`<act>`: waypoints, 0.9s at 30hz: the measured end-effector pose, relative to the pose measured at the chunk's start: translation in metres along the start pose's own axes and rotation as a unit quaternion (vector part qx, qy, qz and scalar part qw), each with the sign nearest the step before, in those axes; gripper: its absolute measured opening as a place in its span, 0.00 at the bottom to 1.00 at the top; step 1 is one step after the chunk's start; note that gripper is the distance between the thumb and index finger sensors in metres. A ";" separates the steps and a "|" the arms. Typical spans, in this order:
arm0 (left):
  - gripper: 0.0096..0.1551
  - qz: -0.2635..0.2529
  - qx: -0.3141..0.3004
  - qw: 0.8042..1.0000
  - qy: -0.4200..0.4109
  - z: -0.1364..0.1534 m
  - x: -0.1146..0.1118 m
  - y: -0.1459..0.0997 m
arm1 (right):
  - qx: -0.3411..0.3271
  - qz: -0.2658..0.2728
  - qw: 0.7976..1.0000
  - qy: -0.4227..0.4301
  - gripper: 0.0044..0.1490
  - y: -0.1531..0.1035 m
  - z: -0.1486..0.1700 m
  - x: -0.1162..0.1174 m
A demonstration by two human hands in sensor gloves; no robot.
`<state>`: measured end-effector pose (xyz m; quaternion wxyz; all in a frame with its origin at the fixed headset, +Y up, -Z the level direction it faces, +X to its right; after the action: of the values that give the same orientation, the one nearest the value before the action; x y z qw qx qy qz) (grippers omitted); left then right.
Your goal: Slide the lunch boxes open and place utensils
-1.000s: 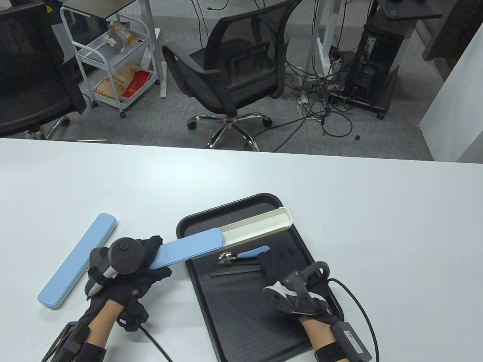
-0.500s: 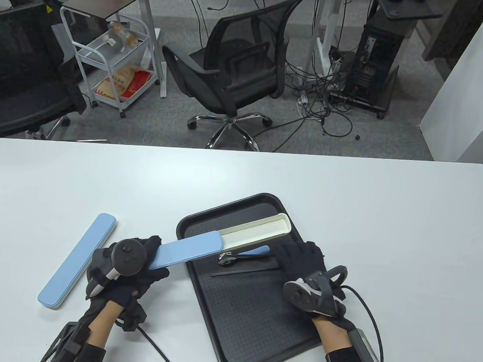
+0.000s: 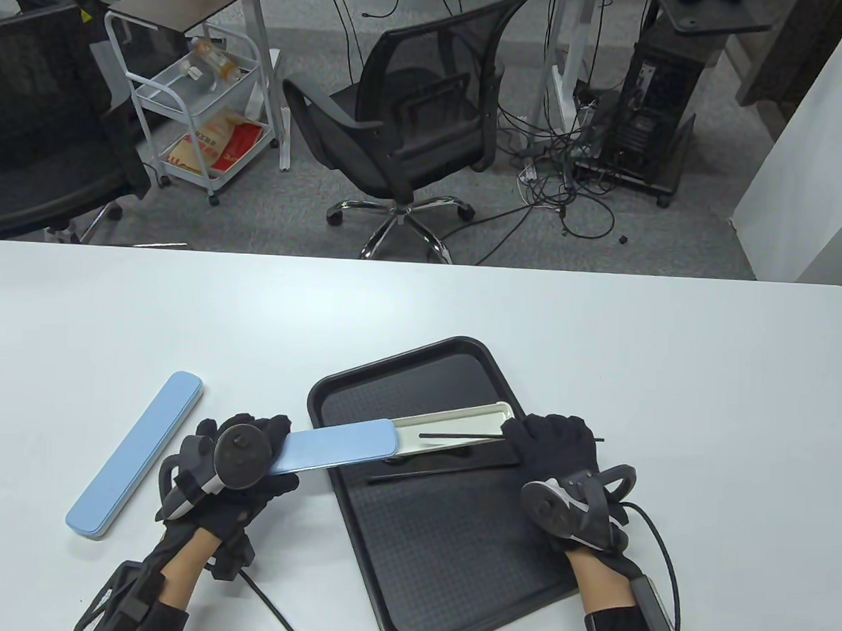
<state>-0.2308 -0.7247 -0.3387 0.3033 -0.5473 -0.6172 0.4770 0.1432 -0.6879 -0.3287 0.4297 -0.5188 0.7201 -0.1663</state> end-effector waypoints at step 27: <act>0.54 0.010 -0.040 0.999 0.032 -0.024 -0.006 0.004 | -0.057 -0.023 0.998 -0.010 0.22 0.021 -0.040 0.001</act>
<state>-0.2059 -0.7248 -0.3331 0.2955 -0.5803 -0.6202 0.4374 0.0987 -0.6881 -0.3204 0.4028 -0.5603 0.7121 -0.1291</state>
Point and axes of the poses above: the tracker on the back of each hand, its own z axis roughly to the little-finger side, its own y axis roughly from the wrist to the fingertips, x = y × z, the point moved 5 cm from there along y, roughly from the wrist to the fingertips, and after that the axes turned 15 degrees about -x, right-handed, at the moved point
